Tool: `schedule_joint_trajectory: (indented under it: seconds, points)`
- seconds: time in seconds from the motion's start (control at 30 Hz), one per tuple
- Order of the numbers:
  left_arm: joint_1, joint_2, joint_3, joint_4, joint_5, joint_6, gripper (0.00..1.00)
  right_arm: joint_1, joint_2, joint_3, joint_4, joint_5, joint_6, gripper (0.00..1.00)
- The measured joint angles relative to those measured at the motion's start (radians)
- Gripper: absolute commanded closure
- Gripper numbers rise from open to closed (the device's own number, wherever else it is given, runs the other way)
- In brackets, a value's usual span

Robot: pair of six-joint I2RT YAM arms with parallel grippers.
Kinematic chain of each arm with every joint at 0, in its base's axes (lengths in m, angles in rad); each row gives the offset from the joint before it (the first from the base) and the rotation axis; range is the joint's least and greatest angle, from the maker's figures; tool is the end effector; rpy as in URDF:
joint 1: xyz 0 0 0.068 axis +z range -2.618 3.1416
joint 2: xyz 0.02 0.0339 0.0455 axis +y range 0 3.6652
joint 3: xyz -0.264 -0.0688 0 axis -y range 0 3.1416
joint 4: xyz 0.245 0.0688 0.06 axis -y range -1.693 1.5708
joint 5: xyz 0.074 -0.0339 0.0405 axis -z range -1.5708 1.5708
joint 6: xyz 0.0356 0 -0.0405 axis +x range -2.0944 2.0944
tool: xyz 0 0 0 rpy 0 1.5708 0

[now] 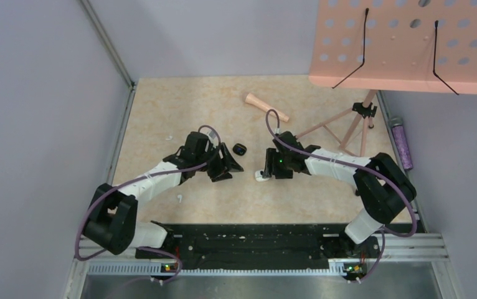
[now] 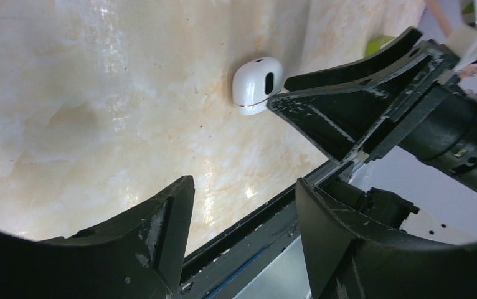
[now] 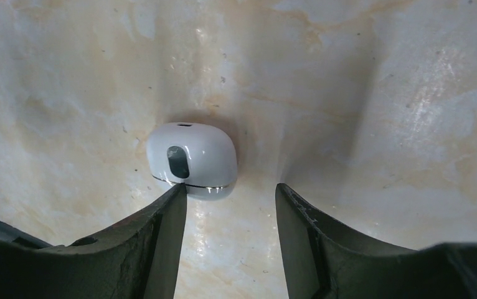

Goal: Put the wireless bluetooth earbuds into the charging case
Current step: Adjust the charging case at the center of the board, then pick up the charging case from the center of the board.

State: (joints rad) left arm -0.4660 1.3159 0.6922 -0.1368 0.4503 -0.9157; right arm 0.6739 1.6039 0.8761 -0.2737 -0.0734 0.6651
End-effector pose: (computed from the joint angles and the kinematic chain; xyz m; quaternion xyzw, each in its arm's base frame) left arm 0.2291 -0.1325 0.2015 -0.1140 0.8929 -0.4029 0.1654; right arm 0.2411 0.1959 0.1669 -0.0145 0.9591 0.2018 0.1982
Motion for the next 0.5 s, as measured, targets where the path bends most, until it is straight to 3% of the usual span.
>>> schedule_joint_trajectory:
  seconds: [0.5]
  points:
    - [-0.114, 0.225, 0.196, -0.079, -0.011, 0.108, 0.3, 0.004, -0.125, -0.027, -0.108, 0.126, -0.033, 0.46]
